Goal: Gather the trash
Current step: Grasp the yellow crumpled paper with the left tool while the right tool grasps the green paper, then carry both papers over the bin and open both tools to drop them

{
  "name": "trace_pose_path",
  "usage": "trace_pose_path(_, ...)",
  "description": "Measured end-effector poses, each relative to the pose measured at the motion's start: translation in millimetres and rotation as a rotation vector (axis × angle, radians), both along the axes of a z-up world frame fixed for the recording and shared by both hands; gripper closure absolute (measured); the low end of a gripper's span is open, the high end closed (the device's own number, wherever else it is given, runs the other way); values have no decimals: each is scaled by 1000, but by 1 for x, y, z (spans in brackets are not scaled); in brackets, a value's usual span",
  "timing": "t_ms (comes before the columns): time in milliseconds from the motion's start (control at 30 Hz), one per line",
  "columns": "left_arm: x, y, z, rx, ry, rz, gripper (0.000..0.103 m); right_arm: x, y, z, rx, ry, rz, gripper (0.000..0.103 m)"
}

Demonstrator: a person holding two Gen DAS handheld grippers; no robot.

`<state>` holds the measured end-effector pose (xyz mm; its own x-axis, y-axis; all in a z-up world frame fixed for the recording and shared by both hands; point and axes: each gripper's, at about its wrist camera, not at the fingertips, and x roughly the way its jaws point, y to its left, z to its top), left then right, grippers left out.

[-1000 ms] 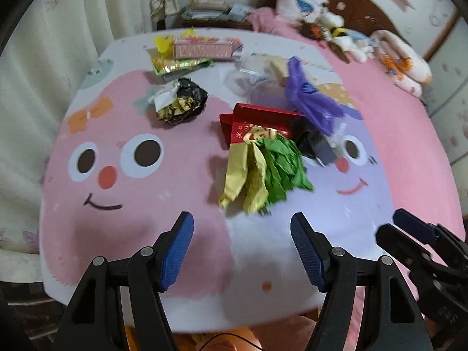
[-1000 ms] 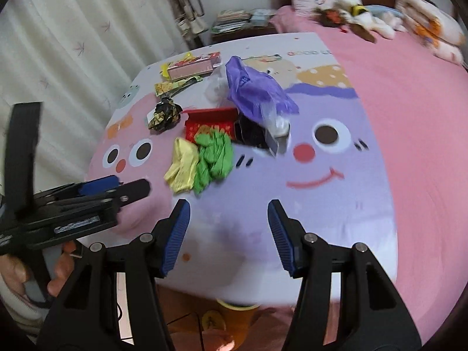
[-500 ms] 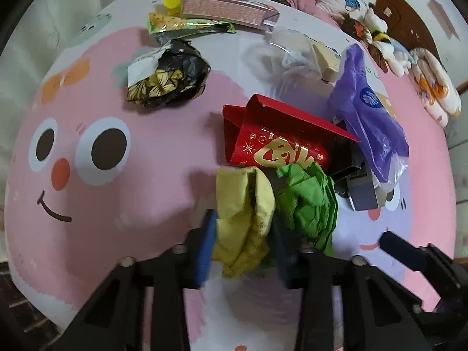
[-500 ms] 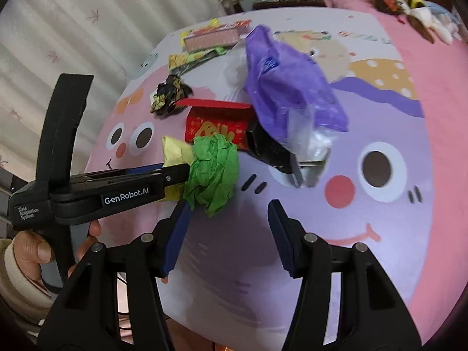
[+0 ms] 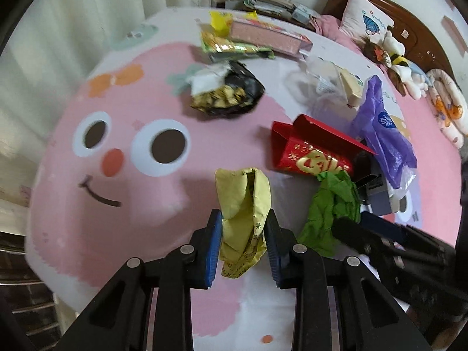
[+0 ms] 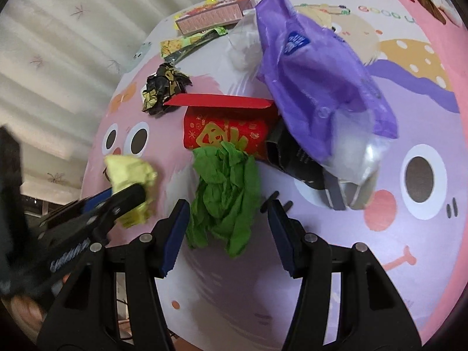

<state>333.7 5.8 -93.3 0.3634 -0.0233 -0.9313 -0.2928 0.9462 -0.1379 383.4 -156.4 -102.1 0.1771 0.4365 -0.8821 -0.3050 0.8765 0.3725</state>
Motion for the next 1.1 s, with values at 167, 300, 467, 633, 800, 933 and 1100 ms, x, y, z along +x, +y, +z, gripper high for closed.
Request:
trace_pose_path(167, -21, 5, 13, 88, -12, -4, 75, 7, 16, -8, -14, 12, -12, 50)
trace_pose_path(300, -51, 16, 26, 106, -20, 7, 75, 6, 29, -15, -71, -17, 5, 53)
trace_pose_path(467, -76, 24, 35, 111, -31, 8, 75, 1, 38, -17, -122, -63, 38, 72)
trace_pose_path(633, -102, 31, 44, 124, -31, -8, 75, -7, 39, -10, -137, -70, 19, 75)
trace_pose_path(800, -124, 50, 56, 126, -45, -7, 75, -29, 43, 5, -127, -83, 23, 75)
trace_pose_path(933, -141, 65, 66, 122, -58, -12, 75, -54, 46, 18, -122, -89, 25, 75)
trace_pose_path(1100, -163, 81, 81, 123, -95, -46, 75, -91, 54, 39, -123, -128, 29, 75)
